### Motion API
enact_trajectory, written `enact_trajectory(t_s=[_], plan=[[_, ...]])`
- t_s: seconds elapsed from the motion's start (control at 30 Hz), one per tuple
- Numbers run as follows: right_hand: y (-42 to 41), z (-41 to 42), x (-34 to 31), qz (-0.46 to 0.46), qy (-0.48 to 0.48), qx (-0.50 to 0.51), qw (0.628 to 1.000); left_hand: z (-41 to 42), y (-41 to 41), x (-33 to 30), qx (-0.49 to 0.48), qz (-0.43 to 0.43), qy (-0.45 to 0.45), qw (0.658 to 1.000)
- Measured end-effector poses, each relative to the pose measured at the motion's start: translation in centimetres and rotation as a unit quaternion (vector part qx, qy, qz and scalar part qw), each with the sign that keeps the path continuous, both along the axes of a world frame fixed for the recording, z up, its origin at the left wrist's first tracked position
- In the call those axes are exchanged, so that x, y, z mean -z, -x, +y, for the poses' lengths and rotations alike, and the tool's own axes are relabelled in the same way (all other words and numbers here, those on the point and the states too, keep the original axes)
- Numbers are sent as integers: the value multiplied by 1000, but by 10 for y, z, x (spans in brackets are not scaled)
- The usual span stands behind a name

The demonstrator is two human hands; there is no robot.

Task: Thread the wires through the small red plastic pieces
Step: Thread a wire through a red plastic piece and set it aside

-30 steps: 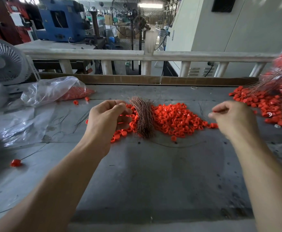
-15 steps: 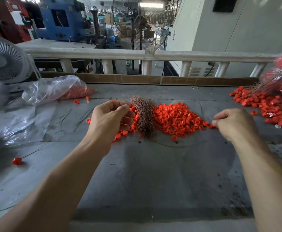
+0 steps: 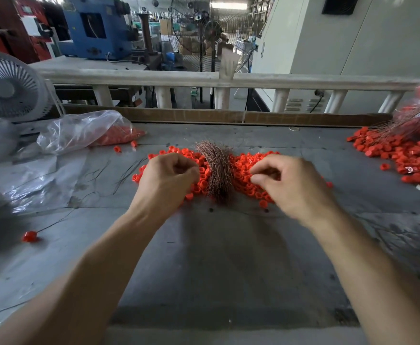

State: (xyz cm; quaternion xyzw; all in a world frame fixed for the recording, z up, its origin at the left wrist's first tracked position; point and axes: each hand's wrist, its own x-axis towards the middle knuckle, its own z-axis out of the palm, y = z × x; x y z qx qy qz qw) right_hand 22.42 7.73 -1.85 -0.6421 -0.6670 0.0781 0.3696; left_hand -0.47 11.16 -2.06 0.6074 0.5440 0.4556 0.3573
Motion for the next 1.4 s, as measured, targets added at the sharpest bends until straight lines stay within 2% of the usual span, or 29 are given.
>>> enact_trajectory(t_s=[0.1, 0.17, 0.27, 0.47, 0.7, 0.87, 1.03, 1.17, 1.27, 1.4], plan=[[17, 0, 6, -10, 9, -45, 999, 1, -1, 4, 6, 121, -34, 992], [22, 1, 9, -18, 9, -43, 999, 0, -2, 5, 14, 170, -54, 984], [26, 2, 11, -25, -1, -34, 999, -2, -4, 5, 24, 199, -74, 977], [35, 5, 13, -72, -15, -24, 997, -5, -6, 4, 47, 197, -78, 976], [36, -3, 4, -79, -91, -39, 992, -8, -8, -1, 55, 146, -120, 981], [42, -12, -6, -72, -158, -67, 982, -17, -13, -5, 112, 136, -178, 968], [43, -15, -8, -16, -153, -106, 982, -17, -13, -5, 114, 126, -197, 966], [42, -15, -7, 121, -102, -132, 978, -17, -13, -9, 128, 26, -168, 977], [45, -15, -7, 146, -57, -165, 974, -19, -11, -13, 153, -79, -131, 976], [46, -16, -10, 175, -68, -154, 970, -19, -10, -16, 147, -167, -100, 970]])
